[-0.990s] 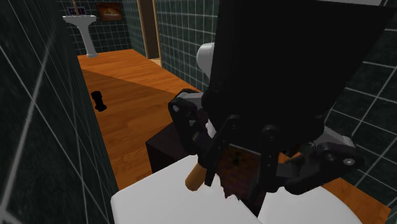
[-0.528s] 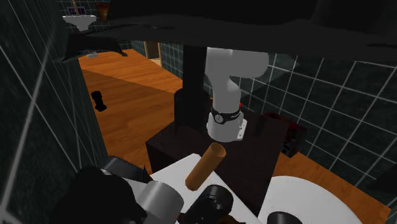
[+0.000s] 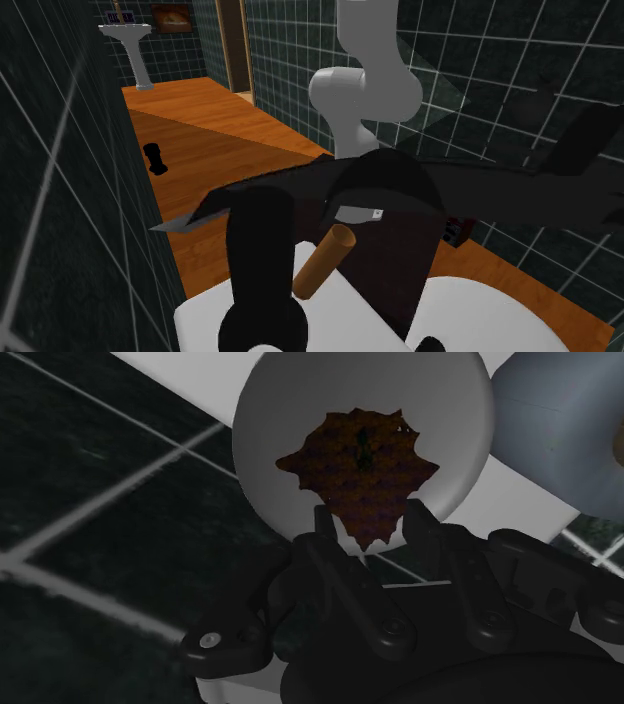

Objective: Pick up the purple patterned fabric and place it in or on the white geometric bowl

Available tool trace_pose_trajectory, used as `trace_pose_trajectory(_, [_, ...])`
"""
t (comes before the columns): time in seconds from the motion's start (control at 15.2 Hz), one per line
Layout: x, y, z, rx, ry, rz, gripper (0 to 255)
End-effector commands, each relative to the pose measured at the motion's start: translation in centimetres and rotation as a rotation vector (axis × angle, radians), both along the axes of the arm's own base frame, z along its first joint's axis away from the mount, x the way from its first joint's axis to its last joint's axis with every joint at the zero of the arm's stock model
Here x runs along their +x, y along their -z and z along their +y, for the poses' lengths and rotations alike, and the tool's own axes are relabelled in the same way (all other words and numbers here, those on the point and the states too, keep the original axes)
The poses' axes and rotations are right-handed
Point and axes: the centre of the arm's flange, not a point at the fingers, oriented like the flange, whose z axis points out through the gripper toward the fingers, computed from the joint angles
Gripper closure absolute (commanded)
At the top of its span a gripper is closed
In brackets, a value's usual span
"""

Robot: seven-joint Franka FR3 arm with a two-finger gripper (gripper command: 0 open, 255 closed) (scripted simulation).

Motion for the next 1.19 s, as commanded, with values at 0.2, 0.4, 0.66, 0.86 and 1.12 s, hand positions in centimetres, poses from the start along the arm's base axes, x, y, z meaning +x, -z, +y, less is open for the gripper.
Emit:
trace_pose_trajectory(0.2, [0.6,5.1,-0.3,-0.007,-0.002,0.036,255])
trace_pose_trajectory(0.4, [0.6,6.7,-0.3,-0.007,-0.002,0.036,255])
trace_pose_trajectory(0.66, [0.6,6.9,-0.3,-0.007,-0.002,0.036,255])
trace_pose_trajectory(0.86, [0.6,6.9,-0.3,-0.007,-0.002,0.036,255])
trace_pose_trajectory(1.12, [0.3,7.2,-0.3,-0.006,-0.002,0.036,0])
